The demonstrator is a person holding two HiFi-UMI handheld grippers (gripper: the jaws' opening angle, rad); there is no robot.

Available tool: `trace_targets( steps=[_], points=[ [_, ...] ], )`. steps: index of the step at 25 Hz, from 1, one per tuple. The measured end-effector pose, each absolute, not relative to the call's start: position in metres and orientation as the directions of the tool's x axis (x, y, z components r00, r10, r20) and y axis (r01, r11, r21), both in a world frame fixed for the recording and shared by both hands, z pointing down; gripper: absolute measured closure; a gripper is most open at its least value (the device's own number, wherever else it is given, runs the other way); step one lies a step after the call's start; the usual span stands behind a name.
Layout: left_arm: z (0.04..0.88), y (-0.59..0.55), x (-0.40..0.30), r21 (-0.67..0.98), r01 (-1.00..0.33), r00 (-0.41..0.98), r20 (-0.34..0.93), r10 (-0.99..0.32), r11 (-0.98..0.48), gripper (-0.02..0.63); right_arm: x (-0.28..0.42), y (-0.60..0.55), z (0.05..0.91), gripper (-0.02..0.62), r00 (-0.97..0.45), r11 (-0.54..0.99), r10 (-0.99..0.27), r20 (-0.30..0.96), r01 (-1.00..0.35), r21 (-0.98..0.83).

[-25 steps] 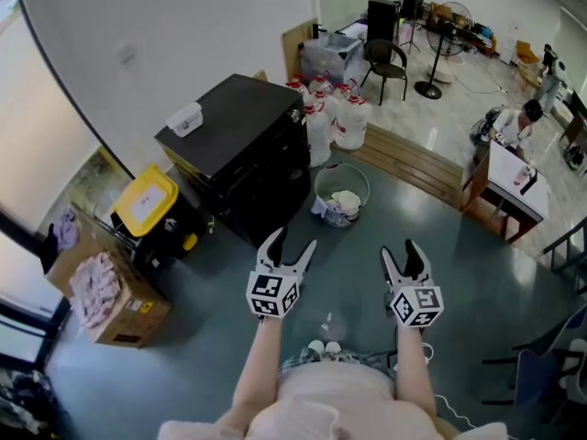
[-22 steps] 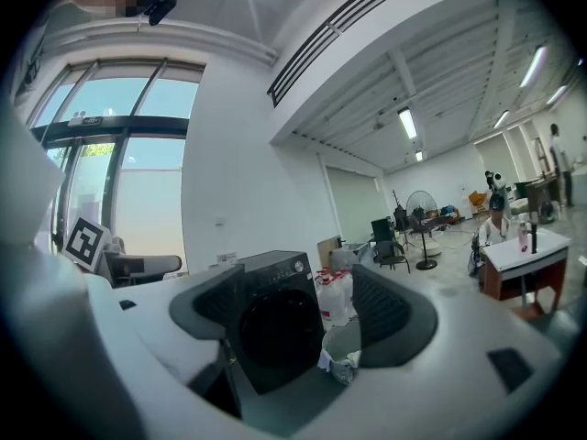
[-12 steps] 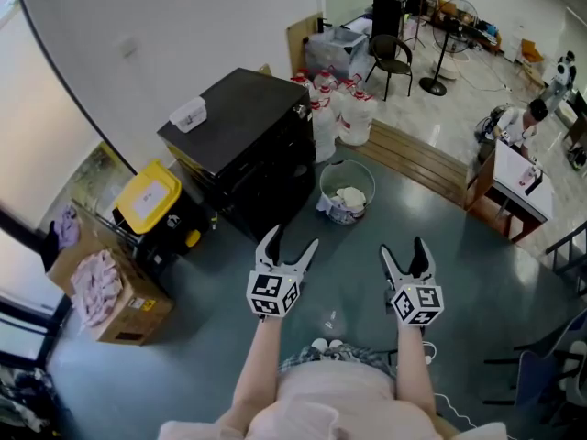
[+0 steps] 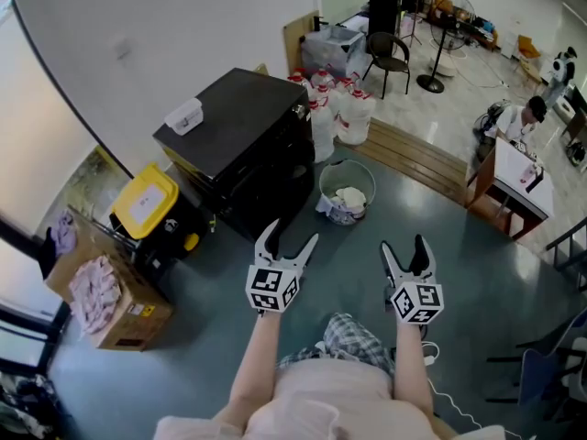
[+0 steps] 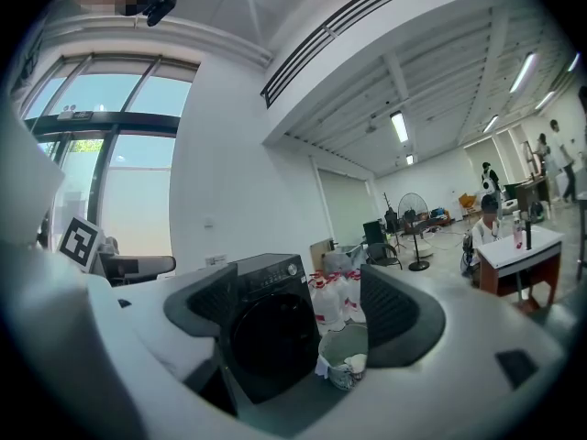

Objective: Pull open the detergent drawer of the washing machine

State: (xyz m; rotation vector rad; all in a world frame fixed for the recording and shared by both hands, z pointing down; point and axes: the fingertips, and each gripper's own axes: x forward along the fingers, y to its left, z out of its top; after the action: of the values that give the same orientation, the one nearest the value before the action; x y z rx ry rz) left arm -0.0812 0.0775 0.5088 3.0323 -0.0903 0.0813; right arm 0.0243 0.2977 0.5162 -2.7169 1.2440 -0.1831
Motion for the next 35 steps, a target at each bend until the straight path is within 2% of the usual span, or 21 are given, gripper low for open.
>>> trace_targets(
  steps=[11, 20, 27, 35],
  points=[
    [0.516, 0.041, -0.026, 0.096, -0.097, 0.994, 0.059, -0.091, -0.991, 0.252, 0.083, 0.262, 0.525, 0.181, 0.630, -0.627, -0.775, 0.056, -0.755, -0.190],
    [0.517, -0.030, 0.073, 0.115, -0.204, 0.979, 0.045, -0.200, -0.972, 0.252, 0.205, 0.175, 0.524, 0.181, 0.547, -0.545, -0.836, 0.042, -0.817, -0.188],
    [0.511, -0.117, 0.144, 0.097, -0.350, 0.936, 0.061, -0.345, -0.932, 0.252, 0.303, 0.057, 0.513, 0.183, 0.396, -0.398, -0.917, 0.048, -0.896, -0.199],
    [0.508, -0.199, 0.168, 0.072, -0.539, 0.842, 0.058, -0.536, -0.839, 0.252, 0.348, -0.088, 0.507, 0.184, 0.138, -0.145, -0.989, 0.046, -0.971, -0.190]
  ],
)
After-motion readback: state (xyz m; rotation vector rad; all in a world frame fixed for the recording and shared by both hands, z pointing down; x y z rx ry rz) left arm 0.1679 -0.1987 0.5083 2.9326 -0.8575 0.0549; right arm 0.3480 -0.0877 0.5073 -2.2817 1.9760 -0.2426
